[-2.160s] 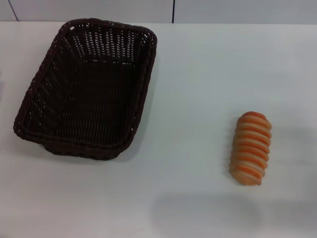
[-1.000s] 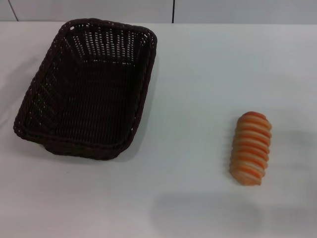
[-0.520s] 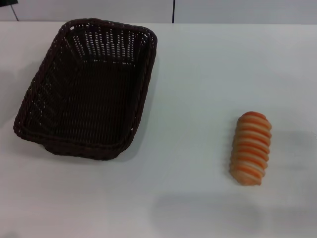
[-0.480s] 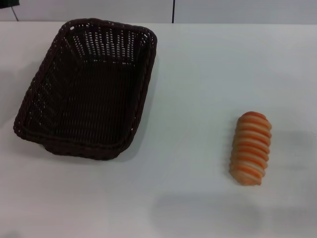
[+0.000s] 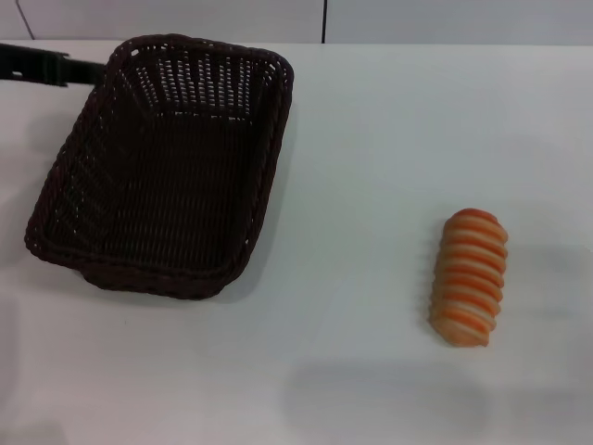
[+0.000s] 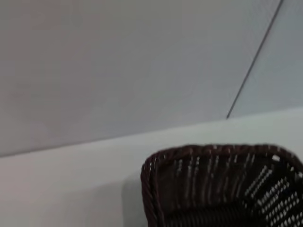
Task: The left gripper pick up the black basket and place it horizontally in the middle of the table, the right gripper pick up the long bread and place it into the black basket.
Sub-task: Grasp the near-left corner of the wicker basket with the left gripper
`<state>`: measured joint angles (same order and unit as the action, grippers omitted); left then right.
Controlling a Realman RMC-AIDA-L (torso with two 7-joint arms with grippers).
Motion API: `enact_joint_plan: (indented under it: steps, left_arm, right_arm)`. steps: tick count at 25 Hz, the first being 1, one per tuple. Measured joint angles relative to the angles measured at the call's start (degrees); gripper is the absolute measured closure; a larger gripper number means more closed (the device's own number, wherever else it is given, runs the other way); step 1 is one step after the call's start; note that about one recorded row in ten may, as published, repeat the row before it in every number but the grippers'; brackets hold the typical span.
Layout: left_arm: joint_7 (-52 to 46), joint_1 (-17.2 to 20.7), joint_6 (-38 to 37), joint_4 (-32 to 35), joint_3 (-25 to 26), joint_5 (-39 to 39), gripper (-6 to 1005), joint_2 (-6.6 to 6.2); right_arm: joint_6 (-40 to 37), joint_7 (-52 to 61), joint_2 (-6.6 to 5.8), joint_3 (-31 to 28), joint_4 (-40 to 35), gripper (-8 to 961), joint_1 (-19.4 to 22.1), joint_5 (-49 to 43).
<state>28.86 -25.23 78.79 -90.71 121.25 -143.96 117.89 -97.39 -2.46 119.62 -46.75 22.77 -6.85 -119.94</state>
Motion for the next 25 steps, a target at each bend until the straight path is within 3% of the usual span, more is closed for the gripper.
enact_joint_plan:
  steps: [10,25]
  left_arm:
    - [-2.20,-0.97,-0.28,2.50,-2.92,-5.94,438,0.19]
    - [-1.95,-1.22,-1.97,8.94,-3.70,-7.04,441,0.14]
  right_arm:
    - [0.00,0.00,0.00,0.00,0.08,183,0.00,0.06]
    - [0.01,0.00,-0.09,0.00,0.09,182,-0.35,0.07]
